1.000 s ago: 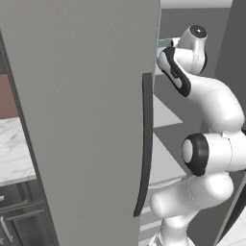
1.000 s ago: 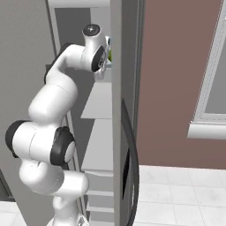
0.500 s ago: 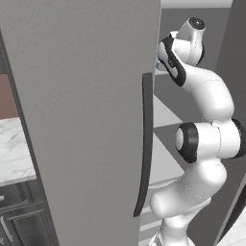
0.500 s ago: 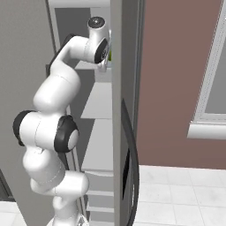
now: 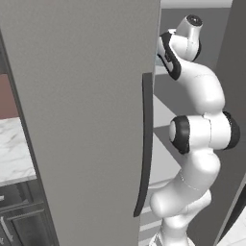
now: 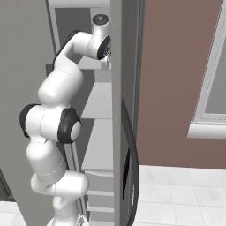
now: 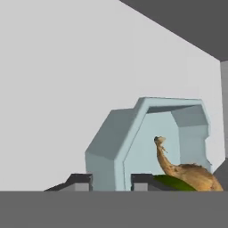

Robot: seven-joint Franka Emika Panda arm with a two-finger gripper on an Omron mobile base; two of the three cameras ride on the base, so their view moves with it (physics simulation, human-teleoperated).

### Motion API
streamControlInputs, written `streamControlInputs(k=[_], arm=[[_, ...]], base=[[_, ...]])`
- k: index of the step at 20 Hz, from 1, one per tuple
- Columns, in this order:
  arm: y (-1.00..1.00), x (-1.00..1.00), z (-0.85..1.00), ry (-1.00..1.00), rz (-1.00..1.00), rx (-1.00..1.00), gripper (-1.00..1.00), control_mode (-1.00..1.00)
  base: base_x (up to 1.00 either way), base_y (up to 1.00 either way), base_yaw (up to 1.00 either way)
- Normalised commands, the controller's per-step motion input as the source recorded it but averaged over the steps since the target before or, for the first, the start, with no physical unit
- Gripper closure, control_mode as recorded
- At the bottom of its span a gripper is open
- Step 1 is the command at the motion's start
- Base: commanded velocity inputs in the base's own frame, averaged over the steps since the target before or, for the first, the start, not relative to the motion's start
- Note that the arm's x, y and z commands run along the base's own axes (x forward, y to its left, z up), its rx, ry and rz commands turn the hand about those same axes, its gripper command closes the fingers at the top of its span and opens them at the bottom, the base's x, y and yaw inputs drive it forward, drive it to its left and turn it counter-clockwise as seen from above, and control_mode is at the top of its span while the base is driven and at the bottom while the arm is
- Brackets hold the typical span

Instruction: Take the lime and onion out of the freezer and place them in the tupperware container on the counter. Then put the tupperware containing the vegetables back in the freezer.

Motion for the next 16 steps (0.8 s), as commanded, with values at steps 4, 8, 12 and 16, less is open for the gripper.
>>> streamControlInputs(k=[4, 8, 12, 16], arm=[[-0.01, -0.01, 0.00, -0.01, 0.00, 0.00, -1.00, -1.00], [0.00, -0.48, 0.00, -0.02, 0.00, 0.00, -1.00, -1.00], [0.00, -0.84, 0.00, -0.09, 0.00, -0.03, -1.00, -1.00], [0.03, -0.98, -0.03, -0.17, 0.00, -0.03, -1.00, -1.00]], base=[[0.00, 0.00, 0.00], [0.00, 0.00, 0.00], [0.00, 0.00, 0.00], [0.00, 0.00, 0.00]])
